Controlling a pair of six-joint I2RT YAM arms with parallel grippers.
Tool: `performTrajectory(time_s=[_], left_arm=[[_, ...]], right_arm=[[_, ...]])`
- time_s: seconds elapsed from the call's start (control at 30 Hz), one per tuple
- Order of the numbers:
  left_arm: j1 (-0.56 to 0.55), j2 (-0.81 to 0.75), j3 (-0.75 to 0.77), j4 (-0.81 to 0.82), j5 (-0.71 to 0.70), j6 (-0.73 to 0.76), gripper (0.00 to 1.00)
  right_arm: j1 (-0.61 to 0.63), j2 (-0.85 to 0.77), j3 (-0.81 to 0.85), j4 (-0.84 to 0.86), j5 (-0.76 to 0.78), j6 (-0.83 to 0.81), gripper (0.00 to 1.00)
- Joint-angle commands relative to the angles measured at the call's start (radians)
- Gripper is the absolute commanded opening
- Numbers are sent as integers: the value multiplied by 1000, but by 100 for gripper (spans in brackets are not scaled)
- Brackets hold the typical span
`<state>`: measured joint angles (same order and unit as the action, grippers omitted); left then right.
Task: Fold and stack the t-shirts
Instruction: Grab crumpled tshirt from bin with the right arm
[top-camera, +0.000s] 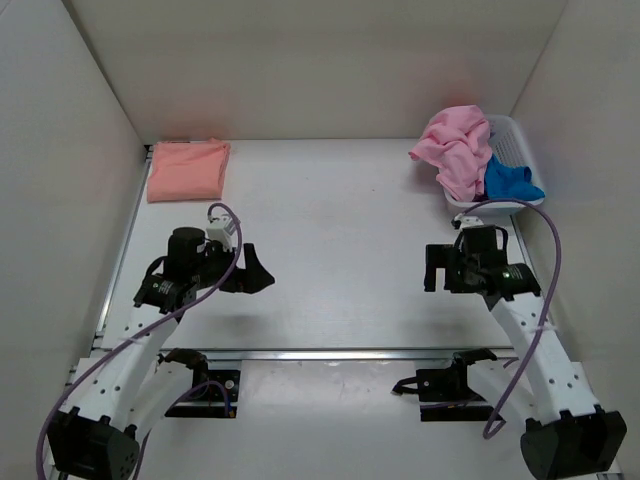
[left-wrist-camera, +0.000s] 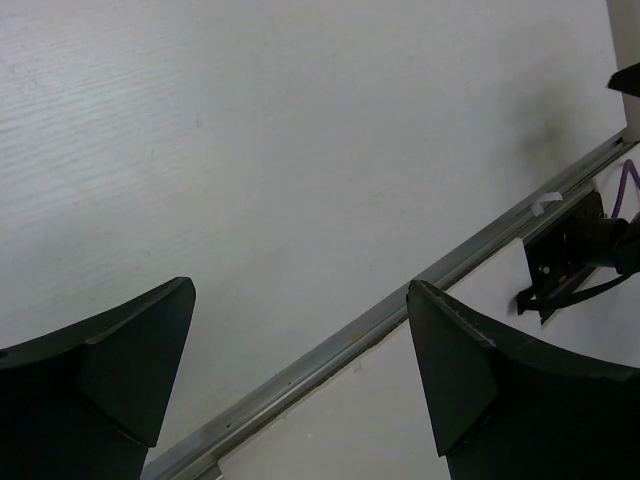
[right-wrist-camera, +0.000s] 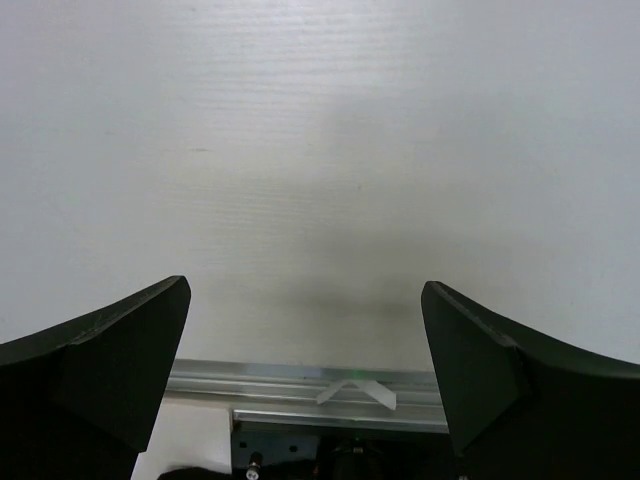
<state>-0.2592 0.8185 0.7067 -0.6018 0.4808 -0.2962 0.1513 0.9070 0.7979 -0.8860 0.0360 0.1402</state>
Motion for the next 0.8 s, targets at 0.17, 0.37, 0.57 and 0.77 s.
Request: performTrajectory(time_s=[0.17, 0.37, 0.57, 0.77], left_arm=[[9, -208, -55, 126, -28, -32, 98], [35, -210, -84, 244, 41, -142, 99], [52, -161, -53, 307, 85, -166, 22], [94, -131, -33, 240, 35, -107, 69]], right_arm=[[8, -310, -25, 73, -41, -45, 99], [-80, -232, 63, 188, 13, -59, 99], [-277, 48, 265, 375, -71, -5, 0], [-288, 245, 273, 574, -81, -2, 56]])
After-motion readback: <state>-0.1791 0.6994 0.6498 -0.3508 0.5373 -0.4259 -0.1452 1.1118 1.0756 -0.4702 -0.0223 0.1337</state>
